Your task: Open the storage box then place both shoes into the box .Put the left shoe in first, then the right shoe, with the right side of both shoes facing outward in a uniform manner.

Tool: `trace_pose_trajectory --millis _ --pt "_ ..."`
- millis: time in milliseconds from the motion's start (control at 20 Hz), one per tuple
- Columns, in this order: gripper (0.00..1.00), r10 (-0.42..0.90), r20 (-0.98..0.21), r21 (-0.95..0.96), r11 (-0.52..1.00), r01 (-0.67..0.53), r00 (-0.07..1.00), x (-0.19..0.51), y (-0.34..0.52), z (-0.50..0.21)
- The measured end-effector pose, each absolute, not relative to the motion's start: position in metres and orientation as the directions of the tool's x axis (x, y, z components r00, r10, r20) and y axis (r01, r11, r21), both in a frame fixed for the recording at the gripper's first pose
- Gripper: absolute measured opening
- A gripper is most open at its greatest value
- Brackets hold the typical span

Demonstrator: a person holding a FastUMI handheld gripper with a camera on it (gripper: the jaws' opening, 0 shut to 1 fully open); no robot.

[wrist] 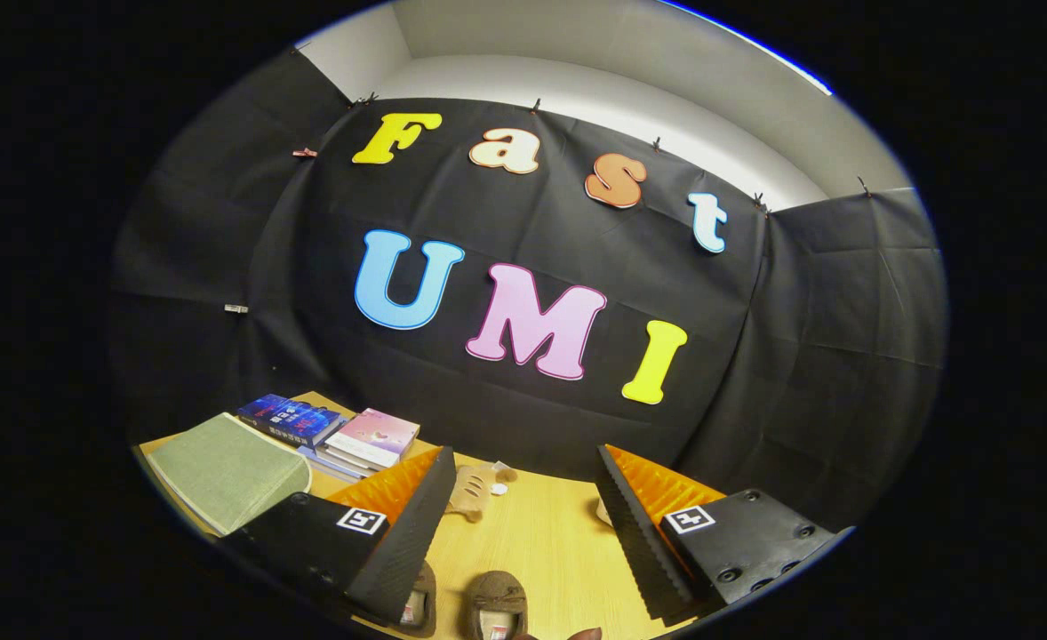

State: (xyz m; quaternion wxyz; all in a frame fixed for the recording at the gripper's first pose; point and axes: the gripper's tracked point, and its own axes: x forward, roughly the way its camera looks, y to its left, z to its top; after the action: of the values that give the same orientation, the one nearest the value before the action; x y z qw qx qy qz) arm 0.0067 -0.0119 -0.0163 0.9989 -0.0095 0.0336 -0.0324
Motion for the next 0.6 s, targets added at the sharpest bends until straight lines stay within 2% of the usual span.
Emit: trace_pose_trajectory --millis 600 --pt "0.97 -0.062 -0.078 -0.018 0.998 0.061 0.995 0.0084 -0.0116 -0.0199"
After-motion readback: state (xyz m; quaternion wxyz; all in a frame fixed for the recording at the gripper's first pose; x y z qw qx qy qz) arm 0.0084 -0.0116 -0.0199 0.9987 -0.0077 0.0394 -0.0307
